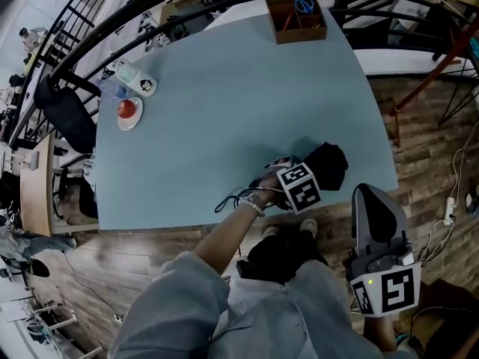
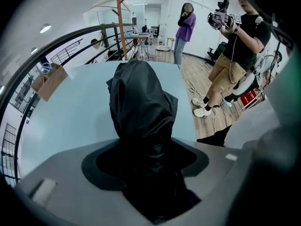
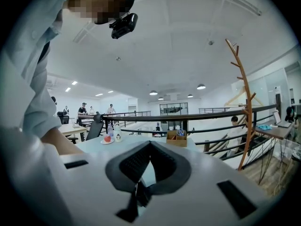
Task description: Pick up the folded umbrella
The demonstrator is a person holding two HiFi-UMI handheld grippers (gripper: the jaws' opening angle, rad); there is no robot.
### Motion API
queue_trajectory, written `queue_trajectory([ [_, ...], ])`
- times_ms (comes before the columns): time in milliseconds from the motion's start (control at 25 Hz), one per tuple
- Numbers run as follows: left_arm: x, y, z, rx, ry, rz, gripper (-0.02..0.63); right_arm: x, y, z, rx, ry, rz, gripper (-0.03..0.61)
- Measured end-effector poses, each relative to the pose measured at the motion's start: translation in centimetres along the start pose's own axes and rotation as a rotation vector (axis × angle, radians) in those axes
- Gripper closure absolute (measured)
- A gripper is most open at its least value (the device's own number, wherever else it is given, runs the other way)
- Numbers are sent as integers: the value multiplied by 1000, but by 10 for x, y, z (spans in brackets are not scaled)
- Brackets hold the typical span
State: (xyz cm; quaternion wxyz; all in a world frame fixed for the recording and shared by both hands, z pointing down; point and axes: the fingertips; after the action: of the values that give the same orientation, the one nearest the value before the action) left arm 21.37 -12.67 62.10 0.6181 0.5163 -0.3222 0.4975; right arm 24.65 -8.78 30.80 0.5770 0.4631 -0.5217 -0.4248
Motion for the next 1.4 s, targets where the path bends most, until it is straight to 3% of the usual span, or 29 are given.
queue_trajectory([
  [160, 9, 4, 6, 4, -65, 29, 327, 2, 2, -7, 5, -18, 6, 581],
  [400, 10, 3, 7, -24, -20, 31, 327, 6, 2, -18, 28, -45, 12, 581],
  [560, 9, 4, 8, -16, -29, 22, 327, 7, 2, -22, 60, -59, 12, 581],
  [800, 7, 4, 8, 3, -75, 10, 325, 4, 0, -20, -10, -55, -17, 581],
  [1000, 6, 4, 7, 12, -95, -1, 327, 1, -3, -20, 0, -36, -20, 581],
  [1400, -28, -6, 7, -19, -109, -120, 327, -3, -13, -13, -17, -13, -41, 581],
])
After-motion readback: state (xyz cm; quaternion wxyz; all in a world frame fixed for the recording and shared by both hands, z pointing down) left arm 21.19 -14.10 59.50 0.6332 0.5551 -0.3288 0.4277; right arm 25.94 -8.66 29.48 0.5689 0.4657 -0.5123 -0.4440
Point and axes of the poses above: the fingertips, and each gripper's own axes: x forward along the fingers, z to its left, y out of its underside, and after that the axes turned 13 degrees about y, right-handed
